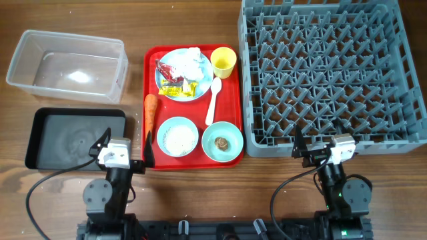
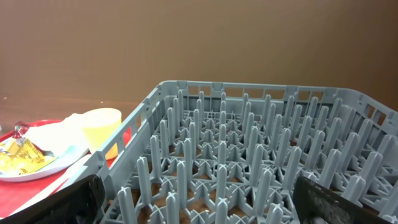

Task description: Sort waste into correct bins and load items into the dishwasher rack

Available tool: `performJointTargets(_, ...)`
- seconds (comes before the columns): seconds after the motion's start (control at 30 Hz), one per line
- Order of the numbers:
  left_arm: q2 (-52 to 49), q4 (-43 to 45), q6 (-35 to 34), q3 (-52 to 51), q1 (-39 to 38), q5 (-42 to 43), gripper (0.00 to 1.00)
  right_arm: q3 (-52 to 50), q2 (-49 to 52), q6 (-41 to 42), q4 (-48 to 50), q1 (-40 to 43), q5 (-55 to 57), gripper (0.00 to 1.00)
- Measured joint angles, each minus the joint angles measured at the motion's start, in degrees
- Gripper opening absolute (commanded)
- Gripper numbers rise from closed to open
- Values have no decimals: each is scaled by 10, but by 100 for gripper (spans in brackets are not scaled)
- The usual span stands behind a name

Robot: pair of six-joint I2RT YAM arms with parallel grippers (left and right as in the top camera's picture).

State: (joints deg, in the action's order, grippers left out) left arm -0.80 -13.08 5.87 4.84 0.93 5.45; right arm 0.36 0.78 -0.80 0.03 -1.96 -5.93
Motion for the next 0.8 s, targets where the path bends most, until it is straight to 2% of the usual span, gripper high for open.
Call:
performJointTargets(0.07,-1,-49,-7,30,0,2,100,0,0,0,0,0,0,100)
performJointTargets(0.13,-14,-107,-18,102,0,4,100,0,0,0,0,0,0,100)
performJointTargets(0.27,-68,-147,-36,201,0,14,100,0,0,0,0,0,0,100)
performJointTargets(0.47,-272,-178,-93,380,0,60,100,0,1,0,0,0,0,100)
performJointTargets(0.67,-572,-342,-116,592,-15,104,100,0,2,0,0,0,0,100)
performJointTargets(0.8,-751,-409,-122,738,-49,115,100,0,2,0,0,0,0,100)
